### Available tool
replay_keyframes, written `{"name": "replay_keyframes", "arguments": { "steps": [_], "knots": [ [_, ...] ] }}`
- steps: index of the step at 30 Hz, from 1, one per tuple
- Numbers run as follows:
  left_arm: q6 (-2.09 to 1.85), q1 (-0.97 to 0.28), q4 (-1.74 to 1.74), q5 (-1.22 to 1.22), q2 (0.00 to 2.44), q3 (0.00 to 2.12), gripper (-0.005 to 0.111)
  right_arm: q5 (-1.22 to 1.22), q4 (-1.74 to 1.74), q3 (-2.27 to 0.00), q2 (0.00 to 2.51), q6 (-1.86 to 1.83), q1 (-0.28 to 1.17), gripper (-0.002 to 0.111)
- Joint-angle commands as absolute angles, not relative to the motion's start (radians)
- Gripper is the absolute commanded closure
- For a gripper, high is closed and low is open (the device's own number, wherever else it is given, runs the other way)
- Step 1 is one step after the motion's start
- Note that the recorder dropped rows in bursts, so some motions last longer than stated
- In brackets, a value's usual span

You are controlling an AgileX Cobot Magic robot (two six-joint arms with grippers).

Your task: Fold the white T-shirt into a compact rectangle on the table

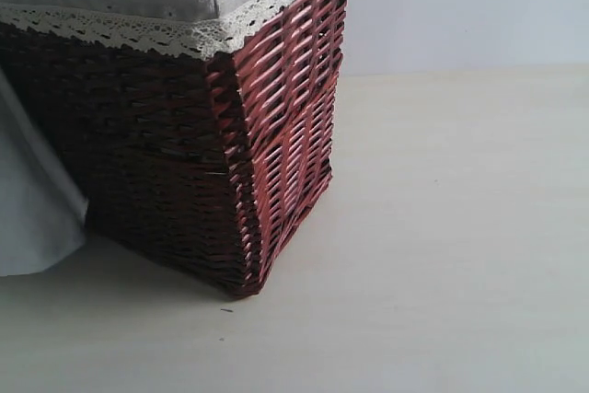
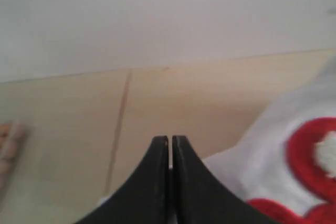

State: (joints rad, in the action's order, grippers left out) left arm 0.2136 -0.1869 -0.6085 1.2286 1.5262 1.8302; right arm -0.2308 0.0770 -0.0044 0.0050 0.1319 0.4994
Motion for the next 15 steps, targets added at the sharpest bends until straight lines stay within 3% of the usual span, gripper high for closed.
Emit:
{"name": "replay_keyframes", "arguments": {
  "steps": [1,6,13,15],
  "knots": [
    [0.288,-0.095,-0.809,1.221,1.51,1.668,0.107,-0.219,0.077,0.0,0.0,0.133,0.501,0.108],
    [0.324,0.081,-0.704,1.216,1.514,1.538,0.101,-0.219,0.077,0.0,0.0,0.133,0.501,0.108],
    [0.393,0.293,-0.692,1.162,1.514,1.481,0.053,-0.219,0.077,0.0,0.0,0.133,0.501,0.108],
    [0.427,0.323,-0.646,1.136,1.514,1.481,0.046,-0.219,0.077,0.0,0.0,0.133,0.501,0.108]
  ]
}}
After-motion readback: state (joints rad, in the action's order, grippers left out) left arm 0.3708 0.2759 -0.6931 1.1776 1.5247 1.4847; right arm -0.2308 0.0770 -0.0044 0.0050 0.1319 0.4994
